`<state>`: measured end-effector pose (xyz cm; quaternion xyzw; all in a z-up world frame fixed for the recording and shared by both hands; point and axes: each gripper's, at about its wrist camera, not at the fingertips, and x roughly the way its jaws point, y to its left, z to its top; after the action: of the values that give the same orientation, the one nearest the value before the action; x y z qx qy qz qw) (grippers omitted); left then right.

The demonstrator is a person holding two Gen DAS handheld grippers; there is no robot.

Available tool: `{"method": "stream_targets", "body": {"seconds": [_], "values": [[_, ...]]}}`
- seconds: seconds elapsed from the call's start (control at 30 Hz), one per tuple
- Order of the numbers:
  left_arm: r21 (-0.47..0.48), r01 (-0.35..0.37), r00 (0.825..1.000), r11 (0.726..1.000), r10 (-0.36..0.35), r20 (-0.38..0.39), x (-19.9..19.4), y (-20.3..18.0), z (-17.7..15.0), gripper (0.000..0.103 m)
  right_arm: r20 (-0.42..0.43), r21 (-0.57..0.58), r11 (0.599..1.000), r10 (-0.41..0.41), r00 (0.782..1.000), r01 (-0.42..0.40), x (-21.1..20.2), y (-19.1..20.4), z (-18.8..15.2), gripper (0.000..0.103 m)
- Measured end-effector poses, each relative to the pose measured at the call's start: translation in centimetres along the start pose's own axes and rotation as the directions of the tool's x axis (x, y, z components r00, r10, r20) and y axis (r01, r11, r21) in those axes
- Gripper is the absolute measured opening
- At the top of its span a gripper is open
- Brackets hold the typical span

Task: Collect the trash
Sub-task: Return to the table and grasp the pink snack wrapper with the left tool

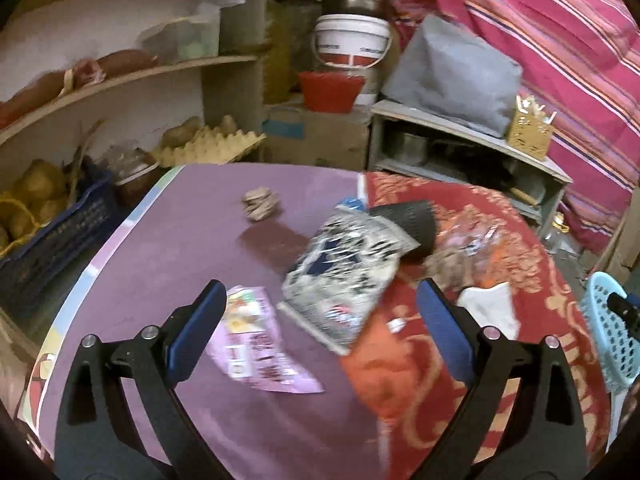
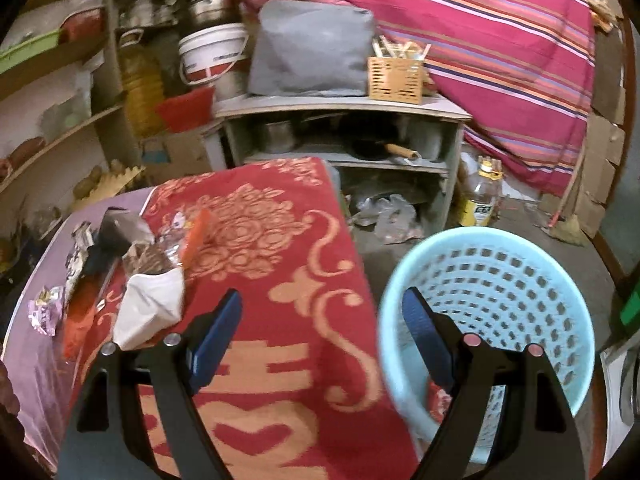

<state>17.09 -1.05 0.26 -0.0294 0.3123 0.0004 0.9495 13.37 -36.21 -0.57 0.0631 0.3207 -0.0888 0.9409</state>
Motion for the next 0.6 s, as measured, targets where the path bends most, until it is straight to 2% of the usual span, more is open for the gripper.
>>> {"method": "stream_targets", "body": {"seconds": [0.1, 0.13, 0.27, 0.5, 0.53, 0.6], "values": [[0.004, -0.017, 1.000, 1.000, 0.017, -0.016, 1.1, 1.6, -1.0, 0.093, -0.010, -0.022, 1.000, 0.008, 1.000, -0.008, 0.6, 1.6, -0.1, 0.081], [0.010, -0.035, 0.998, 0.999, 0.036, -0.046, 1.9, 2.1, -1.2, 0.092, -0.012, -0.027, 1.000, 0.010, 1.000, -0.010, 0.8, 1.9, -0.1, 0.081], [0.008, -0.039, 0.995, 0.999, 0.040, -0.094, 3.2, 3.8, -1.7, 0.092, -0.023, -0.073, 0.997, 0.011, 1.000, -0.013, 1.3, 3.7, -0.2, 0.081], [0.012, -0.033, 0.992, 0.999, 0.035, -0.123, 4.5, 5.3, -2.5, 0.091, -0.040, -0.106, 0.994, 0.018, 0.999, -0.022, 2.5, 5.7, 0.0, 0.081], [0.009, -0.026, 0.991, 1.000, 0.027, -0.134, 4.8, 5.3, -2.6, 0.090, -0.043, -0.106, 0.994, 0.017, 0.999, -0.022, 2.7, 6.1, 0.0, 0.081], [0.004, -0.007, 0.987, 1.000, 0.007, -0.163, 5.5, 5.2, -2.8, 0.077, -0.049, -0.100, 0.995, 0.023, 0.999, -0.028, 3.1, 6.5, 0.0, 0.081]]}}
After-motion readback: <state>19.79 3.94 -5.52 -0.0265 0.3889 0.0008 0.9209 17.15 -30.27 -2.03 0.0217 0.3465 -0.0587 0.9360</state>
